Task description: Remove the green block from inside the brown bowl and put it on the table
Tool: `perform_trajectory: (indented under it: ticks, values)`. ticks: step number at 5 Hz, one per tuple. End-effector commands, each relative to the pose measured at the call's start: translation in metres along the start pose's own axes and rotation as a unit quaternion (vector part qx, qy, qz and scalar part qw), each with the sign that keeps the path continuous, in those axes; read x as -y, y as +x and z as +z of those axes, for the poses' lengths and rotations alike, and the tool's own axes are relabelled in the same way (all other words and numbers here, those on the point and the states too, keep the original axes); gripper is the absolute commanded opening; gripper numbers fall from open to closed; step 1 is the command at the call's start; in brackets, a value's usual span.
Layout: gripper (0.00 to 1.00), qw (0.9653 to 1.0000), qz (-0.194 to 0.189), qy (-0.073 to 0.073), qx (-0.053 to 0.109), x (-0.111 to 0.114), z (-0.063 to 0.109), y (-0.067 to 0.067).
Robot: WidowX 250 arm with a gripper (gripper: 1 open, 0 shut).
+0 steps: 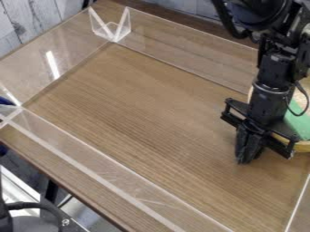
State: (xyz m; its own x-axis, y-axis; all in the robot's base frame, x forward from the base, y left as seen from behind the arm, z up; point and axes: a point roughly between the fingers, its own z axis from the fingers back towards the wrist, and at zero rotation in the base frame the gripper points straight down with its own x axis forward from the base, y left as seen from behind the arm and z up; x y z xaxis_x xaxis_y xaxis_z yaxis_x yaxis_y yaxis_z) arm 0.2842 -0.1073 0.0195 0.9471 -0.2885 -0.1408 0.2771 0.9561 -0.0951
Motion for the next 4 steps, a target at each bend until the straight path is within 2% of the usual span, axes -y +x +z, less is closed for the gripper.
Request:
perform_trajectory:
  ticks: [1,2,3,4]
  values:
    - [0.0,0.9989,0.011,0.007,0.046,-0.005,0.028,0.009]
    - [0.0,0.9982,0.017,0.014,0.056,-0.01,0.04,0.005]
    - [0.0,0.9964,0.028,0.023,0.076,-0.014,0.061,0.0]
    - [0.0,0.9966,0.038,0.025,0.07,-0.021,0.052,-0.008]
